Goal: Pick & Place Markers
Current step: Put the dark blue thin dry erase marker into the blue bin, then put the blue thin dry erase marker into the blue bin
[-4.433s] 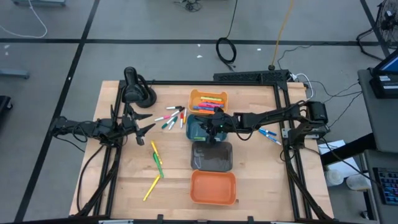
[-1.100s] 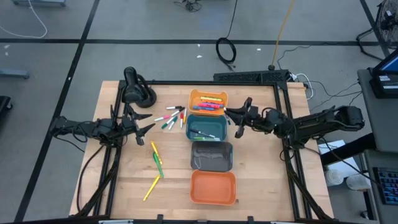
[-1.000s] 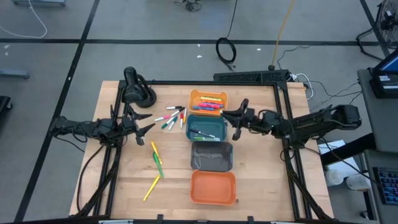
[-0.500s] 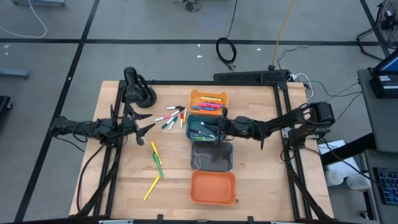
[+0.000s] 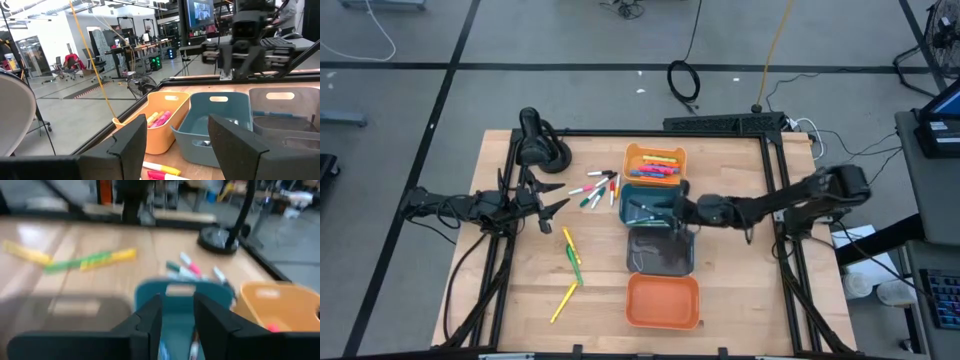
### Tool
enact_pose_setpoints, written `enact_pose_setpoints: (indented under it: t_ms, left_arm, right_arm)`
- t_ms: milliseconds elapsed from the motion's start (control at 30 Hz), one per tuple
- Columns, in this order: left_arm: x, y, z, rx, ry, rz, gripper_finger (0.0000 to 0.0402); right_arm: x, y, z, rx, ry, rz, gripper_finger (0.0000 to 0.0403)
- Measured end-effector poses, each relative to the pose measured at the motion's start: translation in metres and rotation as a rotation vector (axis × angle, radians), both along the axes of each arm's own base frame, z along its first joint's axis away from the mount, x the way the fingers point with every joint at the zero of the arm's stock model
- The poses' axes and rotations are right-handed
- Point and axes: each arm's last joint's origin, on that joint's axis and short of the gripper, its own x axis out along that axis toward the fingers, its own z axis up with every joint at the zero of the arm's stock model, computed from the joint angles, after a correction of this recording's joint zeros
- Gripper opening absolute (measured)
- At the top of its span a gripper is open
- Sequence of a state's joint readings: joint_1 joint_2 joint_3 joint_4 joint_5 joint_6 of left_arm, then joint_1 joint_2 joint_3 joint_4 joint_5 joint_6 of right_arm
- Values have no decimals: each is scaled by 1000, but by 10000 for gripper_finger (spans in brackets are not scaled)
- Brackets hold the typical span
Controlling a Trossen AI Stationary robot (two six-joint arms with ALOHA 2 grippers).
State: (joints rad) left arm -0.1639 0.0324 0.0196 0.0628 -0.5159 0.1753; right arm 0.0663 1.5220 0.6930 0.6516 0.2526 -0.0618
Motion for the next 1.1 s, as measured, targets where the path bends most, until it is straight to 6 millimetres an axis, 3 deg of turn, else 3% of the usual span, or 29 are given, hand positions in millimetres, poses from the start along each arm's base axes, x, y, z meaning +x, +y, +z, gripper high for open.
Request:
enact_pose_setpoints:
  t_ms: [233,400,500,733,900,1100]
  left_arm:
    - [0,0,0,0,0,0,214]
    - [0,0,0,0,0,0,214]
    - [0,0,0,0,0,0,214]
    - [0,0,0,0,0,0,214]
    - [0,0,0,0,0,0,214]
    - [0,0,0,0,0,0,214]
  right_arm:
    - [-58,49,22,-68,233,-108,123]
    - [-97,63,27,37,302,-115,124]
    - [-112,63,15,24,334,-91,121]
    - [-142,48,-35,-10,423,-106,120]
    - [-154,40,-68,22,357,-10,120]
    - [-160,29,-84,65,264,148,120]
